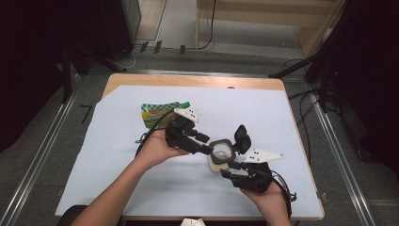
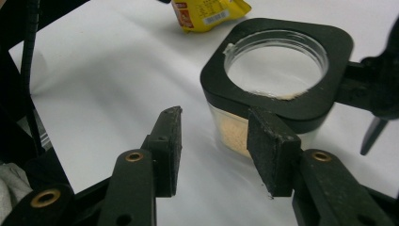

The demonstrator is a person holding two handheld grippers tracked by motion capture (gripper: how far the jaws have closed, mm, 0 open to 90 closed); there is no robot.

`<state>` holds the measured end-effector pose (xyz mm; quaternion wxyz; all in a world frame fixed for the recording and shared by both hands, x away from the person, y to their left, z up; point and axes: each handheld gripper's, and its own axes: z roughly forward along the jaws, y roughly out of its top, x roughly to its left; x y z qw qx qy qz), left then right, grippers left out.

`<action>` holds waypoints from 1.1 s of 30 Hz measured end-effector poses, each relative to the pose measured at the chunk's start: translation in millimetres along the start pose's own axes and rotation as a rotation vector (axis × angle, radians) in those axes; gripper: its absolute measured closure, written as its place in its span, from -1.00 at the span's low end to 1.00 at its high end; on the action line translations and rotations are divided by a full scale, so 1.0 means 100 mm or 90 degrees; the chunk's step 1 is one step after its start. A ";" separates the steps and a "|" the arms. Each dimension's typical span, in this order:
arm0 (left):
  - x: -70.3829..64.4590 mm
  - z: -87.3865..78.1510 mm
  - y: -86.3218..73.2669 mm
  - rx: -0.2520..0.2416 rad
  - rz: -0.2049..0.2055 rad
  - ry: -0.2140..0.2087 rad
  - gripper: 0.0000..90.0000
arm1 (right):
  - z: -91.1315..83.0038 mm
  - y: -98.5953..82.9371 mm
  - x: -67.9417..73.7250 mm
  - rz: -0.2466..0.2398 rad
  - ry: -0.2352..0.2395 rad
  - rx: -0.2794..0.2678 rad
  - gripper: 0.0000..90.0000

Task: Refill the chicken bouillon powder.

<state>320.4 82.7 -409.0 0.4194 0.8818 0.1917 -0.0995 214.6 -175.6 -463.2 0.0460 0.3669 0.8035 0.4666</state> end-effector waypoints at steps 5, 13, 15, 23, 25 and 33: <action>0.01 -0.12 -0.05 0.004 0.004 0.024 0.04 | 0.05 0.04 0.06 -0.018 0.006 -0.001 0.17; 0.01 -0.31 -0.17 -0.006 -0.005 0.044 0.05 | 0.10 0.09 0.12 -0.030 0.026 0.000 0.15; 0.01 -0.36 -0.19 -0.010 -0.008 0.049 0.05 | 0.10 0.10 0.14 -0.029 0.028 0.000 0.15; 0.06 -0.57 -0.31 -0.026 -0.019 0.072 0.04 | 0.15 0.17 0.24 -0.036 0.047 -0.002 0.15; 0.08 -0.63 -0.34 -0.023 -0.019 0.083 0.05 | 0.21 0.19 0.28 -0.045 0.055 0.004 0.15; 0.10 -0.79 -0.48 -0.020 -0.033 0.109 0.06 | 0.39 0.28 0.38 -0.069 0.062 0.018 0.14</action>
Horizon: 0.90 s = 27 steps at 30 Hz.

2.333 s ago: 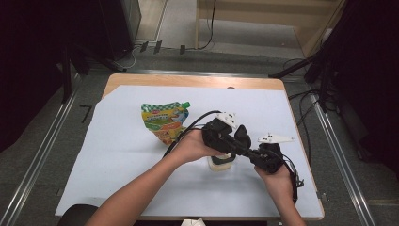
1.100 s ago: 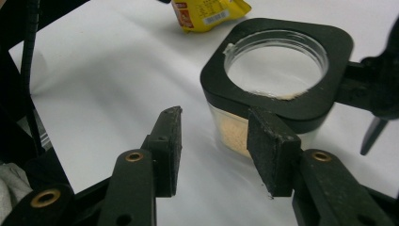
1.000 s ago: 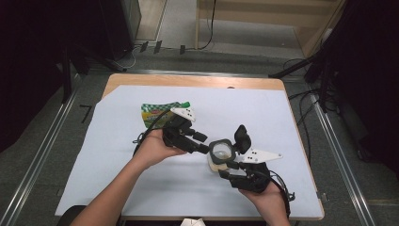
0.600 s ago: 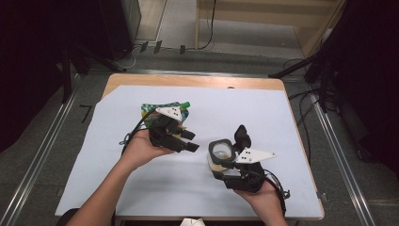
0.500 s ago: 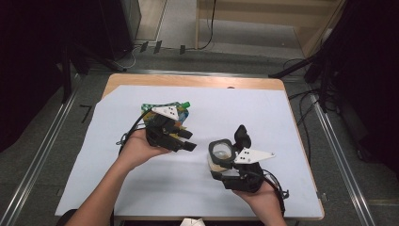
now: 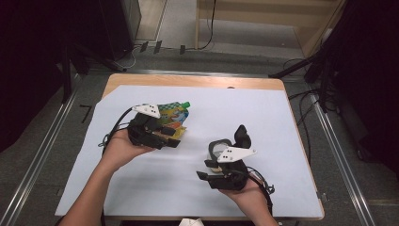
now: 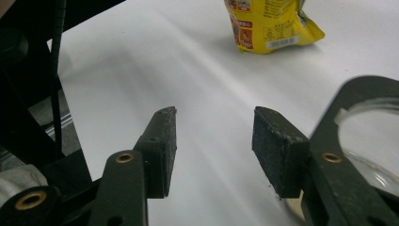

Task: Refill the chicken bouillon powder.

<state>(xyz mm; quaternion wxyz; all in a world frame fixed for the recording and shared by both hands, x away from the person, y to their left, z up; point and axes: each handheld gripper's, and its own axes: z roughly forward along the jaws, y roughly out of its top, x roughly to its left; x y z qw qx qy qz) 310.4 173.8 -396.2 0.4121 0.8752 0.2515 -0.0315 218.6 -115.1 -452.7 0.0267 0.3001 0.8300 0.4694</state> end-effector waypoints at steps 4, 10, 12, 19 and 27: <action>0.02 -0.05 -0.04 0.002 -0.002 0.003 0.07 | 0.12 0.07 0.01 -0.009 0.003 0.011 0.14; 0.11 -0.12 -0.10 0.003 -0.006 -0.001 0.07 | 0.30 0.17 0.01 -0.009 0.000 0.019 0.12; 0.13 -0.14 -0.12 0.001 -0.007 -0.002 0.07 | 0.37 0.22 0.00 -0.009 0.003 0.023 0.14; 0.17 -0.24 -0.18 -0.008 -0.009 0.004 0.07 | 0.53 0.29 0.02 -0.007 0.016 0.020 0.15; 0.24 -0.34 -0.28 -0.011 -0.027 0.027 0.07 | 0.56 0.22 0.07 -0.023 0.015 0.028 0.14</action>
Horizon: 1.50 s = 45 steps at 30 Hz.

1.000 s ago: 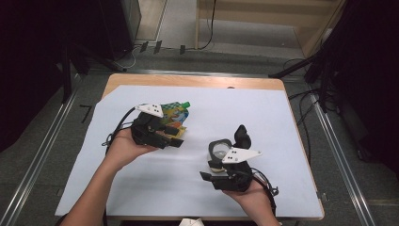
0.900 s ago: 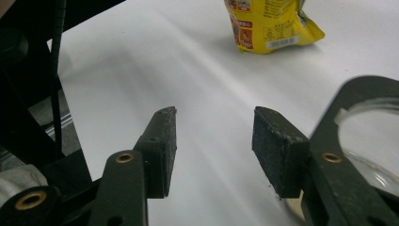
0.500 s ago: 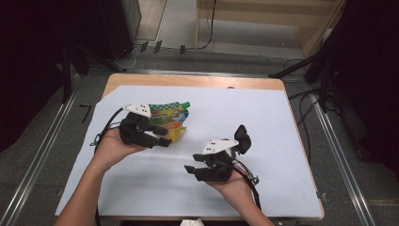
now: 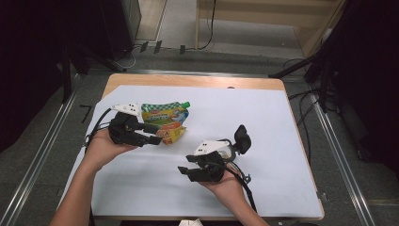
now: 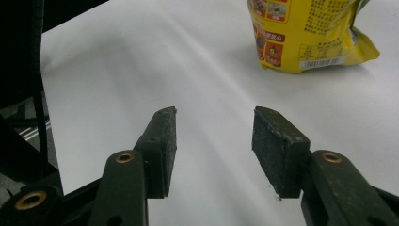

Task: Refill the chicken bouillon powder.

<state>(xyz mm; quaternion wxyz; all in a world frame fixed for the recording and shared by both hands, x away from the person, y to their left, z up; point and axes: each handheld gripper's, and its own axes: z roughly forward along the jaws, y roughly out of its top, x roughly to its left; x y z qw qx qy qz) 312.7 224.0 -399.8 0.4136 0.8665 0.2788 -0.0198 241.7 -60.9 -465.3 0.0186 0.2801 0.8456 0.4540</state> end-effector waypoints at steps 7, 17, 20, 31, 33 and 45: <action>0.02 -0.07 -0.08 0.006 -0.010 0.019 0.07 | 0.05 -0.01 -0.02 -0.003 0.012 0.000 0.14; 0.13 -0.21 -0.23 0.005 -0.035 0.058 0.06 | 0.09 -0.01 0.01 -0.014 0.019 0.008 0.14; 0.20 -0.20 -0.26 0.001 -0.049 0.064 0.04 | 0.11 0.00 0.01 -0.019 0.021 0.007 0.14; 0.29 -0.01 -0.13 0.003 -0.028 0.061 0.04 | 0.17 -0.02 0.03 -0.026 0.024 0.021 0.14; 0.29 0.04 -0.09 0.002 -0.023 0.059 0.04 | 0.18 -0.02 0.04 -0.027 0.026 0.021 0.14; 0.30 0.19 0.08 -0.022 -0.012 0.070 0.16 | 0.19 -0.10 0.03 -0.020 0.013 0.007 0.10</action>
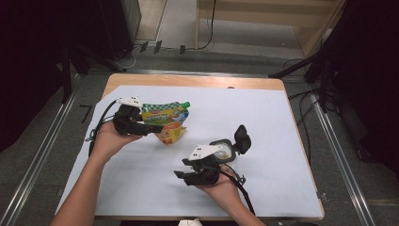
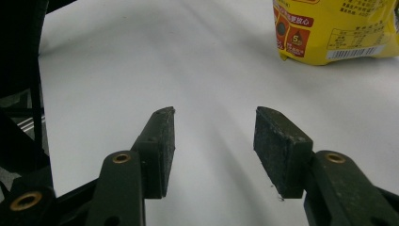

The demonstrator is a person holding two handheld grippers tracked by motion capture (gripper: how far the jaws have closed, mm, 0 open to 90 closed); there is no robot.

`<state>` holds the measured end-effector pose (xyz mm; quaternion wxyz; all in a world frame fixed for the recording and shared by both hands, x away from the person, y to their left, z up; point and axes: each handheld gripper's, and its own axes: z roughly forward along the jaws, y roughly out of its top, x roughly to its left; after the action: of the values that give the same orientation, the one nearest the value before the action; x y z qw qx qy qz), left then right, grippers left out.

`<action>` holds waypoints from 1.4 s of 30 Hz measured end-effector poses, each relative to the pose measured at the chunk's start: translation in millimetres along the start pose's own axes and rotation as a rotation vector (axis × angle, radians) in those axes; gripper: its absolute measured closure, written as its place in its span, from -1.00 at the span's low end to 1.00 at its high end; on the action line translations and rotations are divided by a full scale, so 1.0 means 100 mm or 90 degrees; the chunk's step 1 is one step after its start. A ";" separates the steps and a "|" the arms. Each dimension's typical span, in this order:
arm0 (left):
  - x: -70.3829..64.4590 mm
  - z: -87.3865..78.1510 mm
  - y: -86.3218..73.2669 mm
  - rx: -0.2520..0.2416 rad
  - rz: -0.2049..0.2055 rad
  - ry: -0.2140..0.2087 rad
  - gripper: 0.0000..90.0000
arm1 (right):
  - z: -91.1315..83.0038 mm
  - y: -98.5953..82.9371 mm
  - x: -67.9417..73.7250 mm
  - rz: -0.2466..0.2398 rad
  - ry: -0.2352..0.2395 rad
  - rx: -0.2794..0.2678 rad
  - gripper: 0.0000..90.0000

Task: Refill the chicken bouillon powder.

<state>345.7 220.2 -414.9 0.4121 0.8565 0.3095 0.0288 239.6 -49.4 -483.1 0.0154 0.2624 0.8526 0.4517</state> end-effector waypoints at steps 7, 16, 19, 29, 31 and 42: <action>-0.04 0.08 0.02 -0.010 0.022 0.021 0.44 | 0.03 -0.03 0.01 0.003 0.002 -0.003 0.09; -0.06 0.03 0.05 -0.029 0.022 0.018 0.95 | 0.08 -0.07 0.01 0.014 0.007 -0.008 0.08; -0.08 0.02 0.09 -0.024 0.014 0.023 1.00 | 0.12 -0.08 0.03 0.023 0.014 -0.005 0.08; -0.18 -0.15 0.20 -0.018 -0.012 0.008 1.00 | 0.19 -0.10 0.05 0.017 0.000 0.000 0.09; -0.21 -0.20 0.21 -0.020 -0.013 0.004 1.00 | 0.20 -0.09 0.04 0.023 -0.004 -0.003 0.09; -0.47 -0.38 0.30 -0.032 -0.003 -0.039 1.00 | 0.28 -0.07 -0.06 0.048 -0.038 -0.021 0.14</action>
<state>311.5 205.9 -358.4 0.4428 0.8456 0.2981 0.0093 249.2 -34.6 -506.7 0.0283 0.3073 0.8337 0.4579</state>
